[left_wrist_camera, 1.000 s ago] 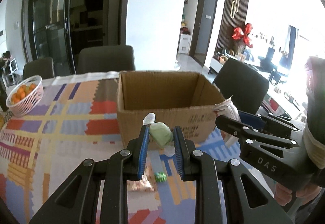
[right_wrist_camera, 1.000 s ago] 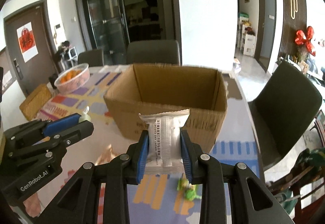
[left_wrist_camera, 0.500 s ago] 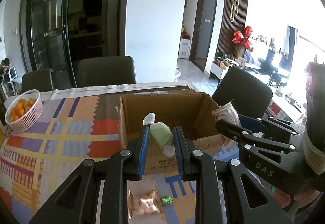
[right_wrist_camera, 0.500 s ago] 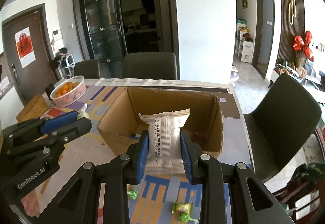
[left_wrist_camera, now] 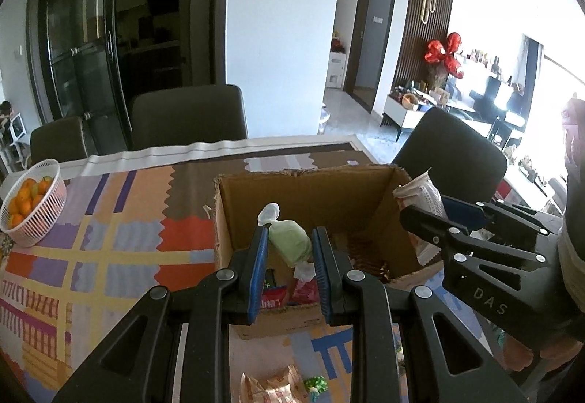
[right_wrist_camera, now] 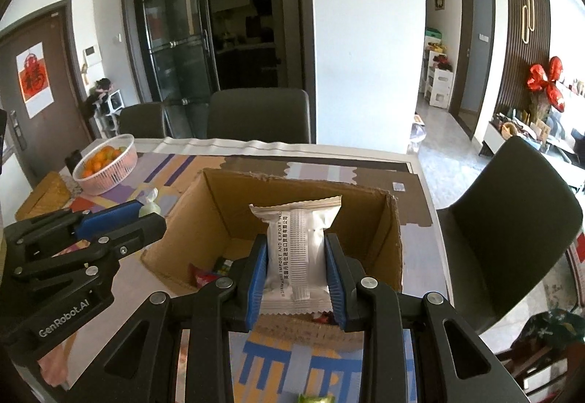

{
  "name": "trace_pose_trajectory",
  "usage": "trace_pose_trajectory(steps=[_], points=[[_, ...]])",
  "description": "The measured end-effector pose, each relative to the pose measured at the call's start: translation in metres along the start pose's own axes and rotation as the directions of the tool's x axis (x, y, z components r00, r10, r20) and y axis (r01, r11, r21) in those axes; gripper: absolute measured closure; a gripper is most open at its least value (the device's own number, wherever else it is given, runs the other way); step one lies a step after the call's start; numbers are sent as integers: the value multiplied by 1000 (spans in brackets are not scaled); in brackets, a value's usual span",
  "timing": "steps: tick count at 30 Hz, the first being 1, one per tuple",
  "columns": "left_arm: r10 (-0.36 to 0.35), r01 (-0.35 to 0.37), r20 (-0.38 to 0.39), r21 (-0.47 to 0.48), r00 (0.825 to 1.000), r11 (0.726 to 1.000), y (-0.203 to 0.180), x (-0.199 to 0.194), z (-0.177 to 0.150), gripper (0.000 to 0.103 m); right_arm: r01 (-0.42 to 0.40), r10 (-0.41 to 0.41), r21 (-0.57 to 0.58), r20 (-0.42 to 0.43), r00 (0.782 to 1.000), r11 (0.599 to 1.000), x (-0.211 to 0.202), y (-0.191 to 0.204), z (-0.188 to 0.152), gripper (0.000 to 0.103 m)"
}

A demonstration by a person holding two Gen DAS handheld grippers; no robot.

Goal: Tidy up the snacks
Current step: 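Lift both snacks over the cardboard box and open both grippers to drop them, then move both open grippers back toward the green lollipops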

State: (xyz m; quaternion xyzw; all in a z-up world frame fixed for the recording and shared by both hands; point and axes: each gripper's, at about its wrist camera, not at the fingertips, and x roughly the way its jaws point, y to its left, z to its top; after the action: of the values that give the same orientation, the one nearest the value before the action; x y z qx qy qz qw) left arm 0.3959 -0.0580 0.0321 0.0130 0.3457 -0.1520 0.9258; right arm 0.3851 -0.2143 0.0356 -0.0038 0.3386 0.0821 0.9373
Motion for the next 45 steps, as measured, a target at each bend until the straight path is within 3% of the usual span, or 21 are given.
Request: trace_pose_trajectory(steps=[7,13,23,45], points=[[-4,3,-45,-4,999,1000,-1,21,3,77,20,-20,13,-37,999,1000,21,-10,0,71],[31,-32,-49,-22,998,999,2,21,0,56,25,-21,66,-63,998,998,25,-18,0,57],[69,-70,8,28,998,997,-9,-20,-14,54,40,-40,29,-12,999,999,-7,-10,-11,57],[11,-16,78,68,997,998,-31,-94,-56,50,-2,1,19,68,998,1000,-80,5,-47,57]])
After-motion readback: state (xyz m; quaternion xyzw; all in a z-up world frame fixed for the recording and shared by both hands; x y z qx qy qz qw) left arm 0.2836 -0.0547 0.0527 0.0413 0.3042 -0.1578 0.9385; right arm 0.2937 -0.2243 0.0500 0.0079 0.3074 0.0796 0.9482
